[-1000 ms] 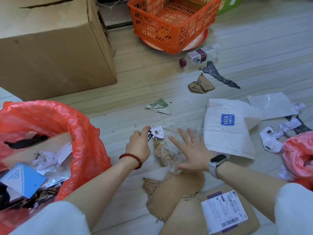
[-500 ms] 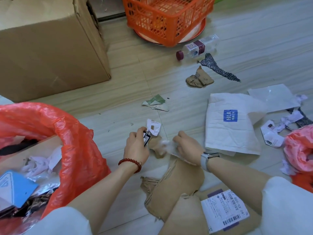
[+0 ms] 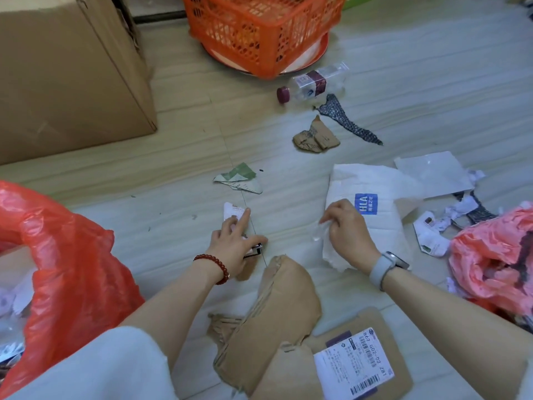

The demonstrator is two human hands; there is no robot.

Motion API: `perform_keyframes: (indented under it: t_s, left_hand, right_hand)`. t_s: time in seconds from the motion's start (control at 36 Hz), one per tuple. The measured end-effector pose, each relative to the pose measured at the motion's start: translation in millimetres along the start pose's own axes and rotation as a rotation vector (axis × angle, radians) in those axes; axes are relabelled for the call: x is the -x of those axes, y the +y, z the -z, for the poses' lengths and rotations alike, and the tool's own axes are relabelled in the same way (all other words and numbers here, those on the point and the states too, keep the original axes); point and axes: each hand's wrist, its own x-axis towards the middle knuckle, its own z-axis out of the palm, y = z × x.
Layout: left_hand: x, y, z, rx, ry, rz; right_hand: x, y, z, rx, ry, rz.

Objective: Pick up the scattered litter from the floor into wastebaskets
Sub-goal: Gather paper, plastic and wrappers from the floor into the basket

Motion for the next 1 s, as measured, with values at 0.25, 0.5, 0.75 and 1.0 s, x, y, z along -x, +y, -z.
perform_keyframes:
  t_s: [0.25,0.5,0.75,1.0]
  left_hand:
    - [-2.8,-3.3,-8.0,-0.080,-0.116,0.029]
    - [8.2,-4.5,-14.8,0.110,0.164,-0.077]
    - [15.0,-1.5,-5.1,0.304,0.220,0.080]
    - [24.9,-5.5,40.2,0.726,0.554,0.261]
  right_hand:
    - [5.5,-4.1,-18.2,0.007,-0.215,-0.022]
    - [9.9,-10.4,-23.7,0.019,-0.297,-0.030]
    - [13.0,-16.2,-19.1,0.009,-0.305,-0.023]
    - [11.4,-31.0,-11.0,0.004,-0.253,0.017]
